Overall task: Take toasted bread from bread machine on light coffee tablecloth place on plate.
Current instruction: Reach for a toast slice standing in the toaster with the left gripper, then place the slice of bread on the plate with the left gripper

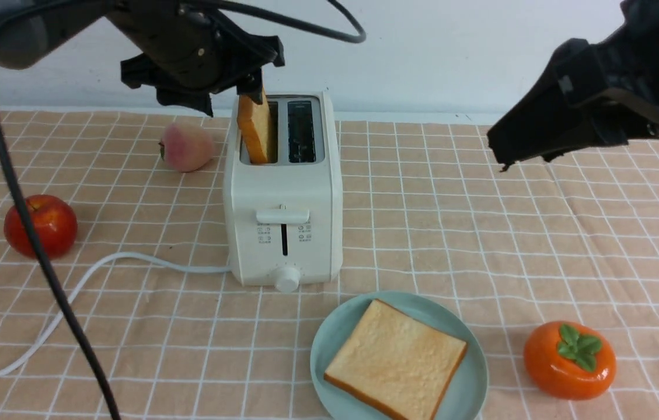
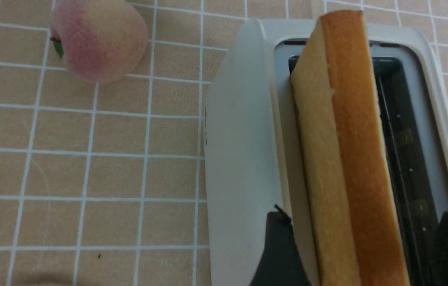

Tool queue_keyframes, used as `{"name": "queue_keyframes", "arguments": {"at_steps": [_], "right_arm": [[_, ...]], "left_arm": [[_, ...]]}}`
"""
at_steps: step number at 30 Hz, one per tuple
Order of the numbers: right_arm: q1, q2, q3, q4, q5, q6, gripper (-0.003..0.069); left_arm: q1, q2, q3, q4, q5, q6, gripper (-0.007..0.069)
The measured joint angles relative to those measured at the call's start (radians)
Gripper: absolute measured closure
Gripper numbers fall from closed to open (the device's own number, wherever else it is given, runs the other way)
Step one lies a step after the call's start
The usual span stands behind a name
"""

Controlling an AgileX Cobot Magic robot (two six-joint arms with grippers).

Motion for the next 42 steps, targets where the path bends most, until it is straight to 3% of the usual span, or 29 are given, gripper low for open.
{"name": "queue_keyframes", "arguments": {"at_steps": [4,9,12,14,15,24,27,30,34,36,37,42], "right_arm": [[0.0,-0.002,-0.001,-0.005,0.0,0.0,0.0251],[0.0,-0.002,-0.001,-0.005,0.0,0.0,0.0251],[0.0,-0.002,-0.001,-0.02,0.0,0.0,0.0251],[0.0,-0.002,-0.001,-0.029,0.0,0.0,0.0251],[0.0,-0.002,-0.001,-0.045,-0.001,0.0,0.0251],[0.0,-0.035,-0.001,-0.214,0.016,0.0,0.0251],[0.0,-0.05,-0.001,-0.245,0.034,0.0,0.0253],[0.0,-0.075,-0.001,-0.249,0.049,0.0,0.0265],[0.0,-0.129,-0.001,-0.26,0.054,0.0,0.0291],[0.0,-0.144,-0.001,-0.262,0.056,0.0,0.03],[0.0,-0.166,-0.001,-0.263,0.056,0.0,0.0317],[0.0,-0.179,-0.005,-0.254,0.056,0.0,0.0377]], "left_arm": [[0.0,0.069,-0.036,0.0,-0.021,-0.002,0.0148],[0.0,0.109,-0.043,0.021,-0.024,-0.002,0.0238],[-0.001,0.083,-0.044,0.017,-0.017,-0.003,0.0418],[-0.001,0.07,-0.044,0.014,-0.01,-0.003,0.0474],[-0.002,0.043,-0.044,0.013,0.0,-0.003,0.054],[-0.002,-0.276,-0.046,-0.014,0.135,0.084,0.054],[-0.001,-0.367,-0.017,-0.138,0.194,0.146,0.054],[-0.001,-0.448,0.114,-0.431,0.197,0.319,0.054],[-0.002,-0.449,0.38,-0.733,0.19,0.508,0.054],[-0.006,-0.442,0.462,-0.796,0.174,0.557,0.054],[-0.02,-0.435,0.59,-0.9,0.122,0.653,0.054],[-0.147,-0.407,0.876,-1.184,-0.152,0.94,0.054]]}}
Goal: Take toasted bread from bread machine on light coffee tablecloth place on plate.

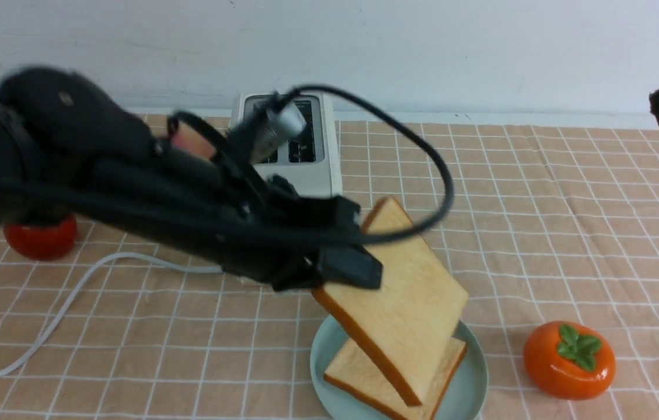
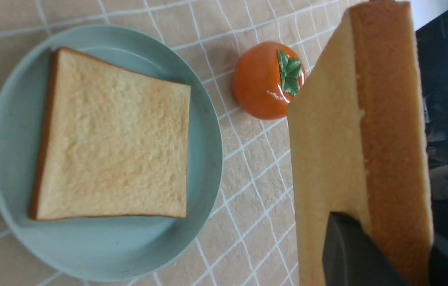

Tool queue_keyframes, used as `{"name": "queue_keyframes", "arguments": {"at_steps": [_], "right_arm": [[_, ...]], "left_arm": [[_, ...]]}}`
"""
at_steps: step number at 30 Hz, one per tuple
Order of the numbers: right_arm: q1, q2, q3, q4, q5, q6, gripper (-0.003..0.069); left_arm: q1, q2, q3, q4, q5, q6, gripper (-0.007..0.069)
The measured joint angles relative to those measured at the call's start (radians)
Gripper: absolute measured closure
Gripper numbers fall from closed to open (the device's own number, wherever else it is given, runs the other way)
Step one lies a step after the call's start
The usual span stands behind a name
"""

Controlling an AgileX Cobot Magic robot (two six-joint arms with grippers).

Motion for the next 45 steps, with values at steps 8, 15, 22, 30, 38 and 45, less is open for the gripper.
{"name": "queue_keyframes", "arguments": {"at_steps": [8,15,22,30,38,45], "right_arm": [[0.0,0.012,0.0,0.021,0.0,0.0,0.0441],[0.0,0.013,0.0,0.023,0.0,0.0,0.0442],[0.0,0.028,0.0,0.057,0.0,0.0,0.0435],[0.0,0.029,0.0,0.063,0.0,0.0,0.0424],[0.0,0.029,0.0,0.05,0.0,0.003,0.042],[0.0,-0.007,0.09,-0.078,-0.035,0.18,0.042]], "left_arm": [[-0.161,0.163,0.084,-0.331,-0.417,0.2,0.054],[-0.173,0.219,0.084,-0.425,-0.578,0.232,0.0492],[-0.174,0.213,0.085,-0.336,-0.571,0.258,0.0087],[-0.083,0.14,0.075,0.109,-0.297,0.081,-0.0029],[0.05,0.044,-0.009,0.69,0.022,-0.441,0.0055],[0.051,-0.206,-0.014,0.909,0.224,-0.682,0.0069]]}}
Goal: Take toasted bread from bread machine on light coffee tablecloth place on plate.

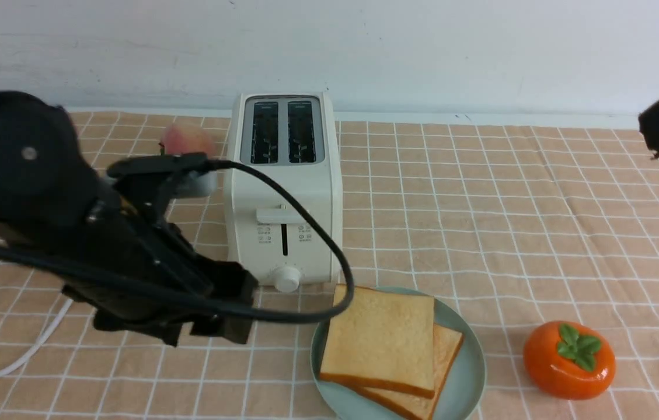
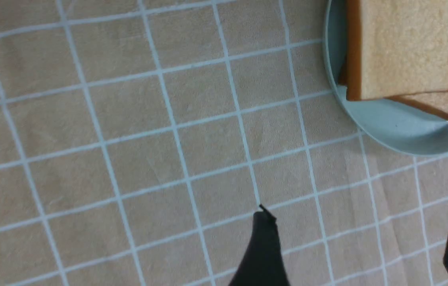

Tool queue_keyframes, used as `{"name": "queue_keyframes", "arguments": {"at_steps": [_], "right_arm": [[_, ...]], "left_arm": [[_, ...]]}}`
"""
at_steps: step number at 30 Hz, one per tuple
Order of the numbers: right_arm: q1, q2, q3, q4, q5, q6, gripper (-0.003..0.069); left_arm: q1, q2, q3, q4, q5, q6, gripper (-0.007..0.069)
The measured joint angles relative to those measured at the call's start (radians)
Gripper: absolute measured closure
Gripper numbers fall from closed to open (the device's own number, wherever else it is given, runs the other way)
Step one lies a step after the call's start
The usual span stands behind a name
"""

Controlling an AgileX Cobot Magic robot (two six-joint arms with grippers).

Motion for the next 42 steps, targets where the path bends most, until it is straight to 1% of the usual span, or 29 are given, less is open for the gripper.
{"name": "queue_keyframes", "arguments": {"at_steps": [3,4,5,7,9,12,14,15,17,18,19,20,21,22,24,28,31,33,34,36,38,40,42], "right_arm": [[0.0,-0.054,0.139,-0.071,-0.107,0.084,0.042],[0.0,-0.075,0.185,-0.103,-0.146,0.112,0.0423],[0.0,-0.119,0.269,-0.136,-0.213,0.166,0.0431],[0.0,-0.16,0.368,-0.174,-0.278,0.222,0.0448],[0.0,-0.232,0.506,-0.229,-0.38,0.312,0.0499],[0.0,-0.326,0.666,-0.297,-0.482,0.409,0.0582],[0.0,-0.408,0.789,-0.362,-0.549,0.481,0.0652],[0.0,-0.43,0.82,-0.381,-0.569,0.508,0.0666],[0.0,-0.498,0.916,-0.443,-0.607,0.575,0.0677],[0.0,-0.535,0.965,-0.477,-0.632,0.632,0.0678],[0.0,-0.541,0.972,-0.481,-0.632,0.632,0.0678],[0.0,-0.58,1.015,-0.499,-0.653,0.691,0.0678],[0.0,-0.612,1.058,-0.511,-0.668,0.747,0.0678],[0.0,-0.638,1.085,-0.512,-0.672,0.782,0.0678],[0.0,-0.681,1.128,-0.513,-0.677,0.825,0.0678],[0.0,-0.741,1.19,-0.546,-0.699,0.864,0.0676],[0.0,-0.75,1.198,-0.609,-0.724,0.859,0.0676],[0.0,-0.75,1.198,-0.671,-0.736,0.825,0.0674],[0.0,-0.75,1.198,-0.671,-0.737,0.821,0.0674],[0.0,-0.75,1.198,-0.762,-0.741,0.766,0.0673],[0.0,-0.75,1.198,-0.801,-0.743,0.753,0.0671],[0.0,-0.75,1.198,-0.819,-0.745,0.749,0.067],[0.0,-0.75,1.198,-0.822,-0.745,0.747,0.0668]], "left_arm": [[0.0,-0.089,0.001,-0.002,0.054,-0.007,0.0071],[0.0,-0.116,0.007,-0.014,0.059,-0.007,0.0074],[0.0,-0.165,0.026,-0.036,0.06,-0.005,0.0084],[0.0,-0.22,0.055,-0.063,0.056,0.005,0.0098],[0.0,-0.293,0.117,-0.093,0.049,0.025,0.0135],[0.0,-0.376,0.182,-0.1,0.057,0.031,0.0206],[0.0,-0.449,0.228,-0.108,0.075,0.031,0.0294],[0.0,-0.47,0.247,-0.117,0.08,0.031,0.0322],[0.0,-0.54,0.291,-0.154,0.102,0.023,0.0421],[0.0,-0.582,0.316,-0.177,0.111,0.012,0.0473],[0.0,-0.589,0.316,-0.182,0.114,0.01,0.0493],[0.0,-0.645,0.346,-0.223,0.124,-0.008,0.0572],[0.0,-0.679,0.362,-0.248,0.127,-0.017,0.0615],[0.0,-0.712,0.379,-0.273,0.128,-0.028,0.0638],[0.0,-0.773,0.4,-0.305,0.125,-0.042,0.0638],[0.0,-0.864,0.421,-0.345,0.124,-0.074,0.0638],[0.0,-0.902,0.421,-0.355,0.109,-0.085,0.0638],[0.0,-0.908,0.421,-0.345,0.083,-0.083,0.0638],[0.0,-0.908,0.421,-0.342,0.08,-0.081,0.0638],[0.0,-0.908,0.421,-0.273,0.005,-0.023,0.0638],[0.0,-0.908,0.421,-0.212,-0.051,0.041,0.0638],[0.0,-0.908,0.421,-0.155,-0.095,0.084,0.0638],[0.0,-0.908,0.421,-0.128,-0.119,0.104,0.0638]]}}
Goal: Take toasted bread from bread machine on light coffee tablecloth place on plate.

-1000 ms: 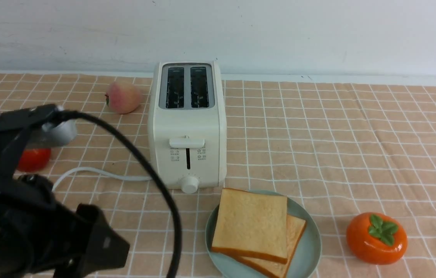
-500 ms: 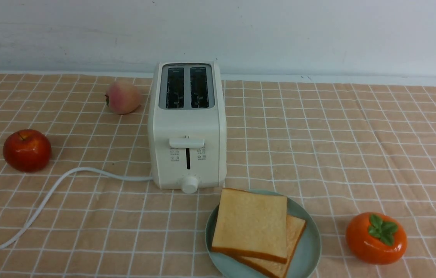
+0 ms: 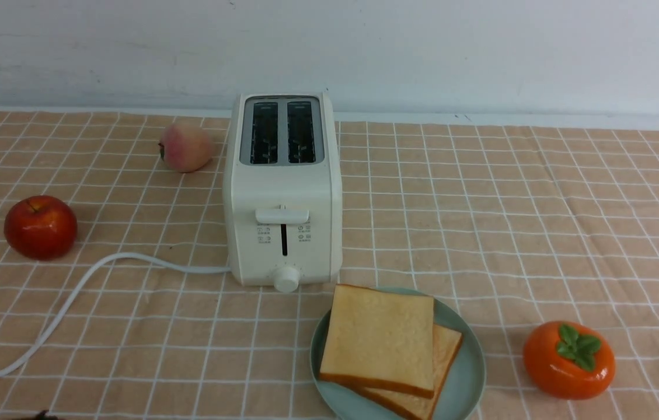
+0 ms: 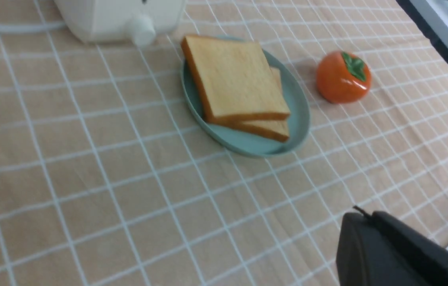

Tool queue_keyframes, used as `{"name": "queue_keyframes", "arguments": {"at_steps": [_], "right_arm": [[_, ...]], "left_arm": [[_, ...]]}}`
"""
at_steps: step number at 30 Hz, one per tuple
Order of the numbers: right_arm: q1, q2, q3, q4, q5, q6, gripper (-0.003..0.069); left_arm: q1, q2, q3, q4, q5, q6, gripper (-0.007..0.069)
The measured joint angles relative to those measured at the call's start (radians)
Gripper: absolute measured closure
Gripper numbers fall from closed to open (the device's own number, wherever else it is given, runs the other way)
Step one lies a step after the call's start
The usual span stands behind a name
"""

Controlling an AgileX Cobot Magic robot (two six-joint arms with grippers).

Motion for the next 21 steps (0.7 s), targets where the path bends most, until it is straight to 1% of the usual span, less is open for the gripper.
{"name": "queue_keyframes", "arguments": {"at_steps": [16,19,20,21], "right_arm": [[0.0,0.0,0.0,-0.003,0.0,-0.003,0.0657],[0.0,0.0,0.0,-0.003,0.0,-0.003,0.0655],[0.0,0.0,0.0,-0.003,0.0,-0.003,0.0654],[0.0,0.0,0.0,-0.003,-0.001,-0.003,0.0653]], "left_arm": [[0.0,0.0,0.001,0.017,-0.004,0.011,0.0638],[0.0,-0.019,0.01,0.07,-0.014,0.026,0.0638],[0.001,-0.05,0.011,0.128,-0.034,0.018,0.0638],[0.005,-0.06,0.012,0.147,-0.048,0.004,0.0638]]}}
